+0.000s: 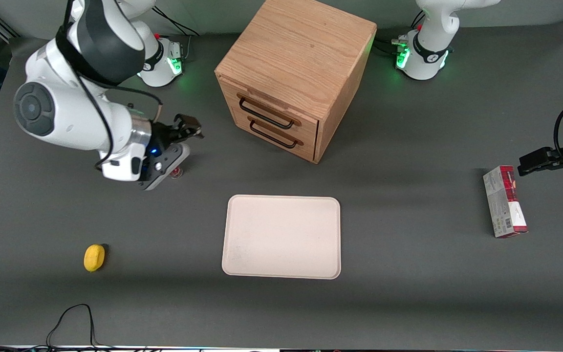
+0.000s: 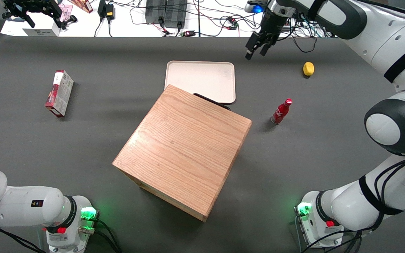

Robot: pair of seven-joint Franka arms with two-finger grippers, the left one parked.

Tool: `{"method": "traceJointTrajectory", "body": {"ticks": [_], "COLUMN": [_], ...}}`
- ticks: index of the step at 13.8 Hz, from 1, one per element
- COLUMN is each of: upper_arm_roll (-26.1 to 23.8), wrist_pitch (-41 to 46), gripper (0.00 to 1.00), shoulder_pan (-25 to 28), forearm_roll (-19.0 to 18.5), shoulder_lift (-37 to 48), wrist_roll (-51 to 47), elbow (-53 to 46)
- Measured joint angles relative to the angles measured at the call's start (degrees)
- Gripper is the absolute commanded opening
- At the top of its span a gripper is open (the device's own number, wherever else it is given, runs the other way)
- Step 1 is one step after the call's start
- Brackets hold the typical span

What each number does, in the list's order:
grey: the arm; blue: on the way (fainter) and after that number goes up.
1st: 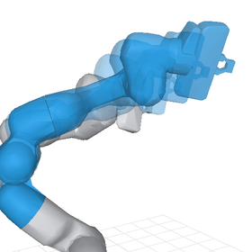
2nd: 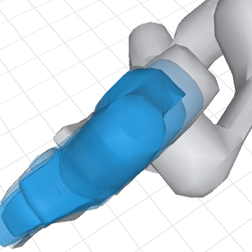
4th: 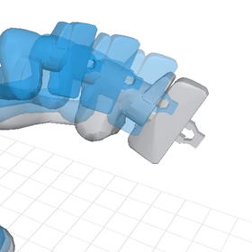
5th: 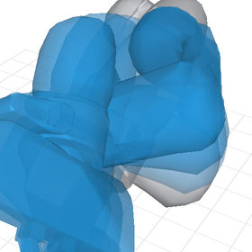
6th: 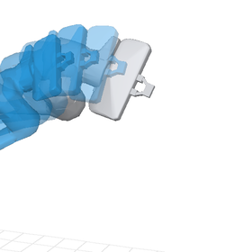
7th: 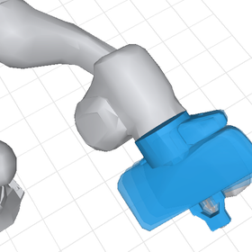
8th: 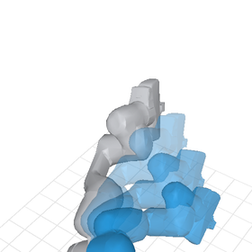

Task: Open upper drawer
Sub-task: 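Move the right gripper toward the upper drawer's black handle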

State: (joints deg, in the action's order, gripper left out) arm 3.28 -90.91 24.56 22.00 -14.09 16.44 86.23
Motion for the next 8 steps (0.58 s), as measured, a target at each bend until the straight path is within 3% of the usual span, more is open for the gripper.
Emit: {"method": "traceJointTrajectory", "body": {"ticks": [8], "upper_arm_roll": [0.0], "wrist_pitch": [-3.4], "gripper": [1.0], "shoulder_pan": [7.2], "forearm_roll": [1.7], "shoulder_lift": [-2.5], "wrist_roll": [0.3], "elbow": [1.2]}}
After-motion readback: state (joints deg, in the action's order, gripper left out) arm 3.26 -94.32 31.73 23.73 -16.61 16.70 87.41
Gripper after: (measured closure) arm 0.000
